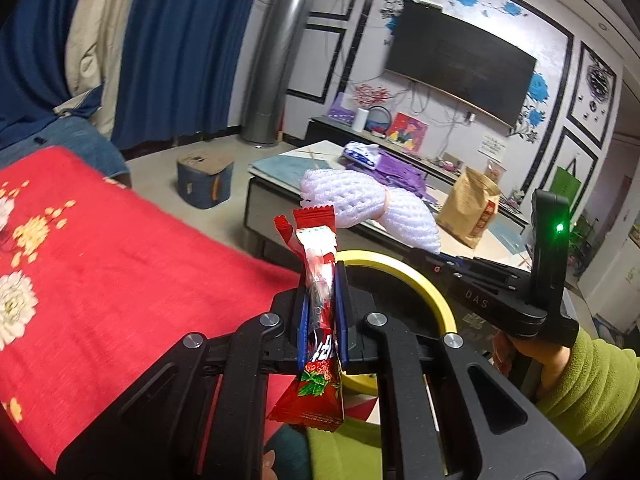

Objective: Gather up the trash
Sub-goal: 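Carry the red wrapper and white mesh sleeve with both tools over the yellow bin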

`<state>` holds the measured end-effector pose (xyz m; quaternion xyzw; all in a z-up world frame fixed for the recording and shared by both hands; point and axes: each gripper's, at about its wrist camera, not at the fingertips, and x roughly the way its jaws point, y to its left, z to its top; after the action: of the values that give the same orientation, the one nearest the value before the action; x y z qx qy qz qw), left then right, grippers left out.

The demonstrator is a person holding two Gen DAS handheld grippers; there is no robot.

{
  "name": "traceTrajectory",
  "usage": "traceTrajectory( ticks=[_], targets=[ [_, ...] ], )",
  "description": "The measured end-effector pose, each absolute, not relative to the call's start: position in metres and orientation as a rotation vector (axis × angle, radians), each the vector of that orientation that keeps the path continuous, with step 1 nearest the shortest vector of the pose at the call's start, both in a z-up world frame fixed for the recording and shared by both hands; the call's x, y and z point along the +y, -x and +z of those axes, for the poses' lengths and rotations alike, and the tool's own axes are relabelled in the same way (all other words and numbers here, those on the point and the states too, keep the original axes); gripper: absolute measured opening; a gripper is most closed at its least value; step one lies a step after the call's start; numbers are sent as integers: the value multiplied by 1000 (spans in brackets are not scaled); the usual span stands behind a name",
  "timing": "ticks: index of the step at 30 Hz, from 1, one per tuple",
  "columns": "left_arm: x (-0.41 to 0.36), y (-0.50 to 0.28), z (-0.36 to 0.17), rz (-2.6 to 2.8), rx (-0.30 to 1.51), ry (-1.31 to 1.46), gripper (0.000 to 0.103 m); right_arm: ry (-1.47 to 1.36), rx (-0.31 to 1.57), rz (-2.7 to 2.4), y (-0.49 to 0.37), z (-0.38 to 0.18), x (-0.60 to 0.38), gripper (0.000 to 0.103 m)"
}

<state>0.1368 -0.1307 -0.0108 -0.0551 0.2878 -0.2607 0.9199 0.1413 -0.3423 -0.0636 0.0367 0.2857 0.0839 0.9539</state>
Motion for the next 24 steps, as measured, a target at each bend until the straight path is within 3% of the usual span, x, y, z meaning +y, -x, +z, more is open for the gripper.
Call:
traceTrajectory(
  ticks=[24],
  targets=[
    [-230, -164, -25, -701, 617, 9, 6, -70, 662, -27, -107, -110, -408, 10]
  ],
)
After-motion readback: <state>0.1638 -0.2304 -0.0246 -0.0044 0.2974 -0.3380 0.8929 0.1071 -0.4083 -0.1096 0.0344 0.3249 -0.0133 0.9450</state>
